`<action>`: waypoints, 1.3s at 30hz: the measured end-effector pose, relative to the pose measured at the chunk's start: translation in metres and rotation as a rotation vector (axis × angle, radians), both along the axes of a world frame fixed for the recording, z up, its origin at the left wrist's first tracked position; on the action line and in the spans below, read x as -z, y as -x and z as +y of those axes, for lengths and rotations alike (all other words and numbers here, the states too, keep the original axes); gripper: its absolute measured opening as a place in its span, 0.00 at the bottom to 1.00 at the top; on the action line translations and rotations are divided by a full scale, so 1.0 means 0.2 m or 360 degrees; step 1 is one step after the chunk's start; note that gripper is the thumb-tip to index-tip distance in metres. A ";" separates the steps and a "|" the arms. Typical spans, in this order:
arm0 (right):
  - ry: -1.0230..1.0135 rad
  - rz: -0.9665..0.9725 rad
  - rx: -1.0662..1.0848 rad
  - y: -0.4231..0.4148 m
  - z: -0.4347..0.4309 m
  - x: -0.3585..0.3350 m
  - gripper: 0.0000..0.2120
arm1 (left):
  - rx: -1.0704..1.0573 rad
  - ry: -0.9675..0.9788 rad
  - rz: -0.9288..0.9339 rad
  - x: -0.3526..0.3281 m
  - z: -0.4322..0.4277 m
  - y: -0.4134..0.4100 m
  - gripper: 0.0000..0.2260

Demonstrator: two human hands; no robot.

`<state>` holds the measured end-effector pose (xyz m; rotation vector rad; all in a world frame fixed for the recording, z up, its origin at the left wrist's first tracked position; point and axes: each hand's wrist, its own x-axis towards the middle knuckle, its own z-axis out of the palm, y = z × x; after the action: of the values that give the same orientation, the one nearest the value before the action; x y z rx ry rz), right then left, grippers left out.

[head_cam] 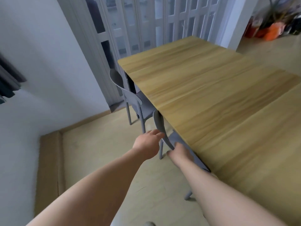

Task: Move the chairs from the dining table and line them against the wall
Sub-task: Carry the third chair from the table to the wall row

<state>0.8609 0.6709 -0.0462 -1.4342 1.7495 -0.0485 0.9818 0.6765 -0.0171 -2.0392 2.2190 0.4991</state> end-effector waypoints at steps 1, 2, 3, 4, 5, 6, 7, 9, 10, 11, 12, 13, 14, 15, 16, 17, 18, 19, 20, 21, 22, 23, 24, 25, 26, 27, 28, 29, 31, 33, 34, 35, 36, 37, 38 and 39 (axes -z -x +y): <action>-0.0006 0.0059 -0.0002 0.01 0.00 0.02 0.22 | 0.0107 0.0022 -0.0037 0.02 -0.03 -0.01 0.23; -0.0019 0.0116 -0.0005 0.02 0.00 0.05 0.20 | 0.0243 0.0029 -0.0087 0.05 -0.07 -0.01 0.24; -0.0022 0.0148 -0.0023 0.04 0.00 0.07 0.19 | 0.0356 0.0013 -0.0164 0.08 -0.10 -0.01 0.24; -0.0020 0.0172 -0.0025 0.06 -0.01 0.10 0.18 | 0.0460 -0.0015 -0.0252 0.11 -0.12 -0.01 0.24; -0.0019 0.0173 -0.0019 0.08 -0.01 0.12 0.18 | 0.0530 -0.0056 -0.0339 0.13 -0.15 -0.01 0.24; -0.0024 0.0190 0.0002 0.09 -0.01 0.15 0.19 | 0.0599 -0.0099 -0.0416 0.15 -0.17 0.00 0.24; -0.0019 0.0192 -0.0009 0.09 -0.02 0.16 0.19 | 0.0618 -0.0118 -0.0487 0.16 -0.19 -0.01 0.24; -0.0007 0.0226 -0.0033 0.09 -0.03 0.19 0.20 | 0.0721 -0.0168 -0.0594 0.20 -0.26 -0.02 0.23; 0.0006 0.0250 -0.0060 0.08 -0.03 0.20 0.20 | 0.0784 -0.0185 -0.0659 0.21 -0.29 -0.03 0.23; 0.0019 0.0271 -0.0090 0.07 -0.03 0.21 0.21 | 0.0825 -0.0194 -0.0723 0.22 -0.32 -0.03 0.23; 0.0037 0.0314 -0.0111 0.07 -0.02 0.23 0.21 | 0.0860 -0.0197 -0.0753 0.24 -0.35 -0.03 0.22; 0.0066 0.0355 -0.0128 0.07 -0.03 0.24 0.21 | 0.0863 -0.0180 -0.0762 0.25 -0.37 -0.03 0.22; 0.0086 0.0398 -0.0142 0.07 -0.03 0.25 0.21 | 0.0861 -0.0163 -0.0753 0.27 -0.37 -0.02 0.21; 0.0100 0.0414 -0.0143 0.07 -0.03 0.25 0.21 | 0.0840 -0.0133 -0.0722 0.29 -0.37 -0.02 0.20; 0.0095 0.0421 -0.0141 0.07 -0.02 0.25 0.21 | 0.0820 -0.0123 -0.0685 0.30 -0.36 -0.02 0.20; 0.0082 0.0408 -0.0138 0.07 -0.02 0.24 0.20 | 0.0799 -0.0105 -0.0643 0.31 -0.35 -0.02 0.20; 0.0062 0.0387 -0.0145 0.07 -0.01 0.24 0.20 | 0.0785 -0.0100 -0.0617 0.32 -0.33 -0.03 0.19; 0.0039 0.0351 -0.0155 0.06 0.00 0.23 0.20 | 0.0776 -0.0091 -0.0596 0.33 -0.32 -0.04 0.19; 0.0027 0.0316 -0.0158 0.06 0.01 0.22 0.20 | 0.0769 -0.0085 -0.0582 0.33 -0.31 -0.05 0.19; 0.0020 0.0281 -0.0169 0.05 0.03 0.21 0.20 | 0.0755 -0.0074 -0.0567 0.33 -0.28 -0.07 0.18; 0.0028 0.0262 -0.0180 0.04 0.04 0.21 0.20 | 0.0742 -0.0071 -0.0554 0.33 -0.26 -0.09 0.18; 0.0034 0.0255 -0.0199 0.04 0.07 0.21 0.19 | 0.0727 -0.0067 -0.0533 0.33 -0.23 -0.11 0.17; 0.0042 0.0262 -0.0227 0.03 0.09 0.20 0.17 | 0.0705 -0.0066 -0.0516 0.33 -0.19 -0.13 0.17; 0.0042 0.0267 -0.0253 0.02 0.11 0.20 0.16 | 0.0686 -0.0066 -0.0492 0.33 -0.16 -0.14 0.17; 0.0045 0.0264 -0.0282 0.02 0.13 0.21 0.15 | 0.0657 -0.0074 -0.0463 0.33 -0.12 -0.16 0.18; 0.0046 0.0260 -0.0308 0.03 0.15 0.21 0.15 | 0.0632 -0.0079 -0.0429 0.33 -0.09 -0.17 0.18; 0.0048 0.0264 -0.0342 0.03 0.16 0.21 0.15 | 0.0613 -0.0084 -0.0396 0.33 -0.06 -0.18 0.18; 0.0045 0.0274 -0.0392 0.04 0.17 0.21 0.15 | 0.0588 -0.0089 -0.0367 0.33 -0.02 -0.19 0.18; 0.0043 0.0301 -0.0476 0.06 0.18 0.21 0.18 | 0.0563 -0.0083 -0.0325 0.34 0.04 -0.20 0.18; 0.0046 0.0333 -0.0544 0.09 0.21 0.21 0.22 | 0.0542 -0.0070 -0.0309 0.34 0.11 -0.19 0.17; 0.0059 0.0343 -0.0569 0.10 0.22 0.22 0.23 | 0.0528 -0.0065 -0.0305 0.34 0.14 -0.19 0.17; 0.0078 0.0350 -0.0589 0.11 0.23 0.23 0.23 | 0.0507 -0.0065 -0.0300 0.34 0.17 -0.18 0.17; 0.0098 0.0357 -0.0602 0.13 0.25 0.24 0.23 | 0.0483 -0.0070 -0.0294 0.34 0.21 -0.17 0.17; 0.0115 0.0366 -0.0624 0.14 0.27 0.25 0.24 | 0.0446 -0.0078 -0.0291 0.33 0.25 -0.16 0.17; 0.0132 0.0381 -0.0647 0.16 0.29 0.26 0.24 | 0.0412 -0.0087 -0.0289 0.33 0.29 -0.15 0.17; 0.0145 0.0392 -0.0681 0.17 0.32 0.26 0.25 | 0.0369 -0.0096 -0.0289 0.33 0.33 -0.13 0.17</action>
<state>0.8273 0.7349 -0.0991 -1.9204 1.6079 0.2903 1.0088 0.7435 -0.0834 -1.6950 2.2604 0.3391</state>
